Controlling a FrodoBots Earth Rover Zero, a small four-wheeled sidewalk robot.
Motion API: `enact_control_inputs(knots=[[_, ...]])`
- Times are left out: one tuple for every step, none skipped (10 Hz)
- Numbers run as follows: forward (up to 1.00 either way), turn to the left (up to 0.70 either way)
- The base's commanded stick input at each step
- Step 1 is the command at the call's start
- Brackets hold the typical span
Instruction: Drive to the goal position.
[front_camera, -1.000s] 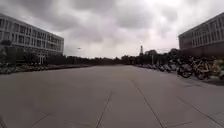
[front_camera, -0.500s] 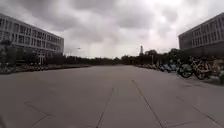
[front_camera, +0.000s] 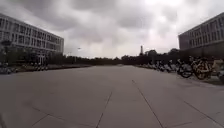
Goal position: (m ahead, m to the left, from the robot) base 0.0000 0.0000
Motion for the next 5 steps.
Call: enact_control_inputs(knots=[[0.0, 0.0], [0.0, 0.0], [0.0, 0.0], [0.0, 0.0], [0.0, 0.0]])
